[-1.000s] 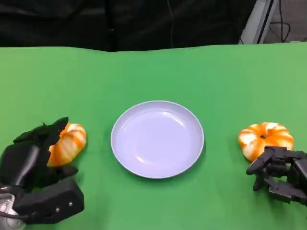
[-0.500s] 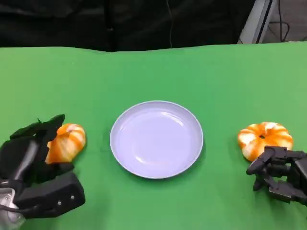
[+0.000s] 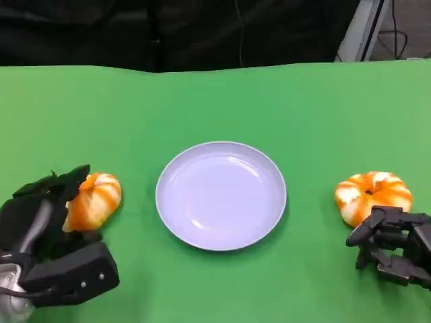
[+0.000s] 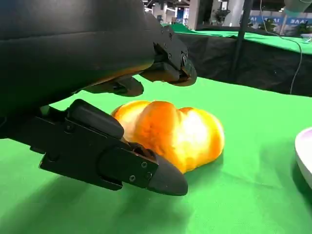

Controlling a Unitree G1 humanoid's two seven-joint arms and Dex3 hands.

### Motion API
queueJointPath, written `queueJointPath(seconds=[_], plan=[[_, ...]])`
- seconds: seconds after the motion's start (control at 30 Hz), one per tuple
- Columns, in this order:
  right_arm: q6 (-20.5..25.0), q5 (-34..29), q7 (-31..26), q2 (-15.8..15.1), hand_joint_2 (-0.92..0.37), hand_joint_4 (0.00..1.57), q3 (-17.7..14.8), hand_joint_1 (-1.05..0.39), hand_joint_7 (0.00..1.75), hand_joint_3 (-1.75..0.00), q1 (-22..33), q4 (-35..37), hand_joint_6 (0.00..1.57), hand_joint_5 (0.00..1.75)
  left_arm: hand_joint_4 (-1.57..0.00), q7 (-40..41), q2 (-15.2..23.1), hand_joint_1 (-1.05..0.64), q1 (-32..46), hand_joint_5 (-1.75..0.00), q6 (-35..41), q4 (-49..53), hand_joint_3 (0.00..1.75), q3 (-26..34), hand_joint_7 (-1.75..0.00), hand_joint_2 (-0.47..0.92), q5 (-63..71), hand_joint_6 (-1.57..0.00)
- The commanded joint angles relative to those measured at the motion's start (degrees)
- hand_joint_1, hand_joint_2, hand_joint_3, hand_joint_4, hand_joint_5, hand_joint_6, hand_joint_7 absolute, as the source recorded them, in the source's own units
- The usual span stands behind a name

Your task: Grasp the bread from the table and place it into the plate.

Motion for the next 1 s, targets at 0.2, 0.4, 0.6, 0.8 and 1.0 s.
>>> queueJointPath(seconds=[0.2,0.4,0.6,0.8,1.0], plan=[[-0.5,0.7,0.1,-1.0,-0.8,0.89,-0.6,0.09,0.95,-0.68,0.5,-0.6,0.95,1.37,-0.41,0.1,0.4,-0.76,-0.9,0.0,0.0,0.2,0.07,0.1,-0.01,0.92,-0.1,-0.39],[-0.4,0.8,0.2,-1.0,-0.8,0.89,-0.6,0.09,0.95,-0.68,0.6,-0.5,0.95,1.37,-0.41,-0.3,0.4,-0.77,-1.1,0.0,0.4,0.3,0.08,0.0,0.0,0.92,-0.1,-0.38],[-0.6,0.8,0.1,-1.1,-0.81,0.89,-0.6,0.09,0.95,-0.66,0.6,-0.6,0.95,1.37,-0.41,-1.1,0.0,-0.7,-1.3,0.0,1.3,0.9,0.07,-0.3,0.0,0.92,0.0,-0.39],[-0.2,1.3,0.6,-0.9,-0.81,0.89,-0.8,0.09,0.95,-0.66,0.6,-0.7,0.95,1.37,-0.41,-1.9,-0.4,-0.67,-2.0,0.0,3.5,1.3,0.06,-1.5,-0.01,0.92,0.8,-0.41],[-0.3,1.3,0.8,-0.9,-0.82,0.89,-0.8,0.1,0.94,-0.65,0.7,-0.8,0.95,1.38,-0.41,-3.2,-0.3,-0.71,-2.6,0.0,4.8,1.6,0.11,-2.4,-0.01,0.92,1.0,-0.44]])
